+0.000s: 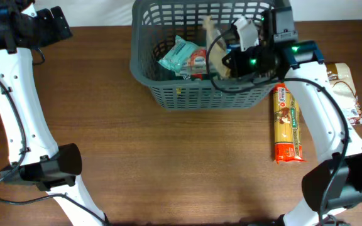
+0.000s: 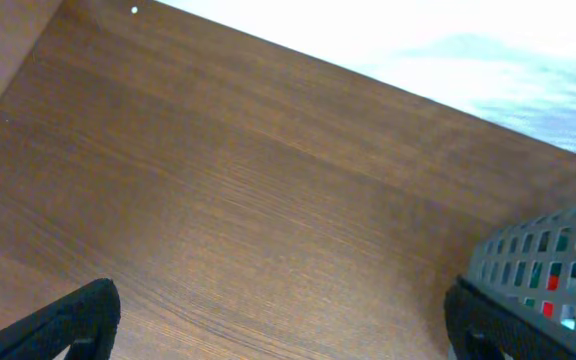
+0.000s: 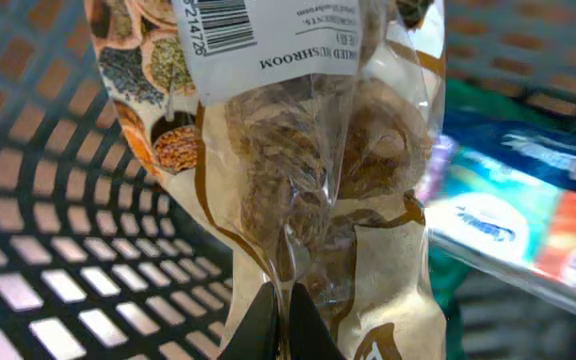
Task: Pack container
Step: 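Carry the mushroom bag over the basket and release it inside, then move the right gripper back to the white rice bag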
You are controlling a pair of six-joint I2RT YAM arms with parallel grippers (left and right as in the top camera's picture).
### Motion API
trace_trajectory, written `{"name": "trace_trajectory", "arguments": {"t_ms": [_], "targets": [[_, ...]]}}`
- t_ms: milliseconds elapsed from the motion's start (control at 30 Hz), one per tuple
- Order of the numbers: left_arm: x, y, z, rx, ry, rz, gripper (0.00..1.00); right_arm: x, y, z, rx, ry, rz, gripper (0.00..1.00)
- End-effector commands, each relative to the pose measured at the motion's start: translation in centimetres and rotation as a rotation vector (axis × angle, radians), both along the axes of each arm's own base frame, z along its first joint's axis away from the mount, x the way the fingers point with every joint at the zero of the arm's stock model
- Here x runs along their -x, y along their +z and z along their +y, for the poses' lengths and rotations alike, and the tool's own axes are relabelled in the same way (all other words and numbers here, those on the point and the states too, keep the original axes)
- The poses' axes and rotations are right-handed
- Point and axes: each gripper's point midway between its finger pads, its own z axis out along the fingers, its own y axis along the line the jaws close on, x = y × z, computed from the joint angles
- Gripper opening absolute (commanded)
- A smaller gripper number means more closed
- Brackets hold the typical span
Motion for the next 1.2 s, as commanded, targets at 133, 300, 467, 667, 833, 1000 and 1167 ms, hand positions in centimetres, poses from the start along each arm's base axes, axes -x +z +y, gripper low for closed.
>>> {"name": "trace_trajectory", "arguments": {"t_ms": [133,300,467,667,833,1000,1167], "targets": [[0.0,-0.2,0.1,0.011,0.012,0.002,0.99,2.1,1.4,3.0,0.019,0.135,-0.05,0.53],[0.0,-0.2,0.1,0.011,0.012,0.002,0.99,0.9,2.1,1.1,0.08,0.062,-0.092,0.57],[0.0,-0.2,0.1,0.011,0.012,0.002,0.99,-1.1,7.0,-2.0,0.029,-0.073,-0.168,0.6],[0.0,-0.2,0.1,0.011,0.012,0.002,0.99,-1.8,14.7,-9.8,0.005,-0.311,-0.254,0.61],[0.0,-0.2,0.1,0.011,0.012,0.002,0.99,-0.3,15.3,-18.3,0.06,-0.553,-0.192,0.64],[0.0,-0.2,0.1,0.011,0.012,0.002,0.99,2.5,12.6,-26.3,0.113,-0.778,-0.05,0.69],[0.0,-0.2,0.1,0.011,0.012,0.002,0.99,5.4,9.2,-32.9,0.208,-0.96,0.094,0.69]]}}
